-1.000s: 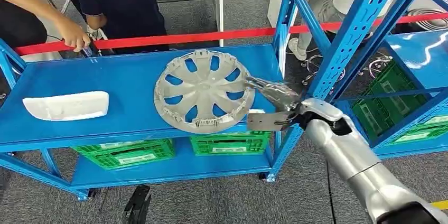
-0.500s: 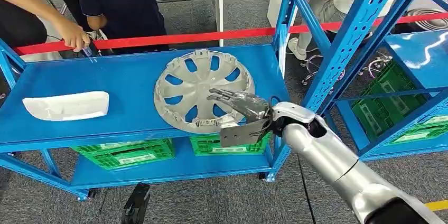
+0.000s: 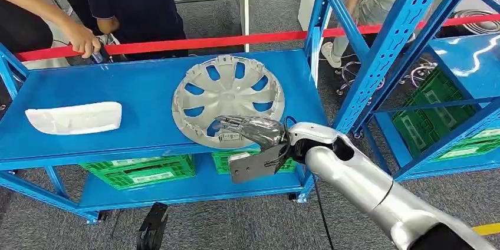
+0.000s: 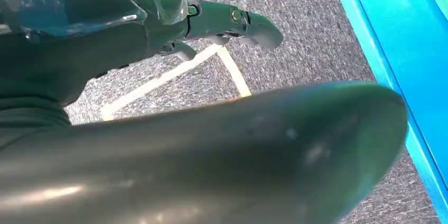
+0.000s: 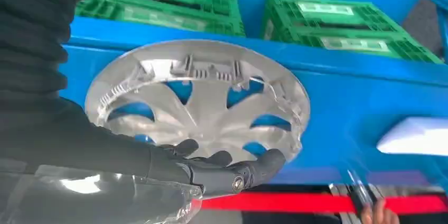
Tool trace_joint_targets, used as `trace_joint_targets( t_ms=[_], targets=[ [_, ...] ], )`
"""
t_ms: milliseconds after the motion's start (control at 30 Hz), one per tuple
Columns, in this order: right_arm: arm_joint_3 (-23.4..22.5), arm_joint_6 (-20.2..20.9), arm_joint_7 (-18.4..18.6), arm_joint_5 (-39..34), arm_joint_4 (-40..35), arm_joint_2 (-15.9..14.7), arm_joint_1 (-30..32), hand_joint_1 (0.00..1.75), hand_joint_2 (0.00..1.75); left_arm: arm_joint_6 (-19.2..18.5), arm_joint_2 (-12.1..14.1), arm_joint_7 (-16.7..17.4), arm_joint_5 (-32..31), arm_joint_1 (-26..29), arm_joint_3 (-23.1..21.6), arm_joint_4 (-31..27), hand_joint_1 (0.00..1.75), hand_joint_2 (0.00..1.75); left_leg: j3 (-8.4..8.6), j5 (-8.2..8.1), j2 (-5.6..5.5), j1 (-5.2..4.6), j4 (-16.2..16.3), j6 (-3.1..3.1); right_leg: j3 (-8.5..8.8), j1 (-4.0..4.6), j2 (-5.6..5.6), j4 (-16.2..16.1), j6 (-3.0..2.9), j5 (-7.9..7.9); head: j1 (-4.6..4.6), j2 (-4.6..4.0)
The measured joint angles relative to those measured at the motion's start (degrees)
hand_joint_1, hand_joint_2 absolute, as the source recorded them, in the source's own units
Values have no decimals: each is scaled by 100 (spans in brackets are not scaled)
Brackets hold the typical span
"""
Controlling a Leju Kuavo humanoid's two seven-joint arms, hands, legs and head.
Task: Take the parts from the cabinet and place them on the table.
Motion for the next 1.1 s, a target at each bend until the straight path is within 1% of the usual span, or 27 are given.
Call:
trace_joint_targets(
  t_ms=[100, 267, 367, 500, 733, 800, 933, 1100],
  targets=[
    [120, 39, 88, 96, 197, 0, -34, 0, 175, -2, 2, 4, 4, 9, 42, 0, 0, 0, 0, 0, -1, 0, 0, 0, 1, 0, 0, 0, 0, 0, 0, 0],
    [430, 151, 587, 323, 698, 39, -173, 0, 175, -4, 2, 59, 20, 17, 66, 0, 0, 0, -1, 0, -1, 0, 0, 0, 0, 0, 0, 0, 0, 0, 0, 0],
    [559, 135, 726, 463, 1101, 70, -287, 0, 175, -4, 2, 129, -15, 17, 66, 0, 0, 0, -1, 0, -2, 0, 0, 0, 1, 0, 0, 0, 0, 0, 0, 0],
    [653, 85, 730, 559, 1457, 87, -346, 0, 175, -4, 9, 160, -26, 16, 66, 0, 0, 0, 0, 0, -1, 0, 0, 0, 1, 0, 0, 1, 0, 0, 0, 0],
    [782, 33, 728, 625, 1689, 131, -437, 0, 175, -4, 18, 170, -31, 17, 66, 0, 0, 0, 0, 0, -2, 0, 0, 0, 1, 0, -1, 0, 0, 0, 0, 0],
    [822, -59, 723, 785, 1733, 142, -442, 0, 175, -4, 17, 170, -31, 17, 68, 0, 0, 0, 0, 0, -2, 0, 0, 0, 1, 1, -1, 0, 0, 0, 0, 0],
    [922, -336, 562, 1285, 1847, 155, -442, 0, 175, 13, 17, 162, -33, 48, 70, 0, 0, 0, 0, 0, -2, 0, 0, 0, 1, 0, 0, 0, 0, 0, 0, 0],
    [1034, -538, 374, 1550, 1969, 149, -430, 0, 175, 13, 13, 160, -114, 90, 70, 0, 0, 0, 0, 0, -2, 0, 0, 0, -1, -1, 0, 0, 0, 0, 0, 0]
  ],
)
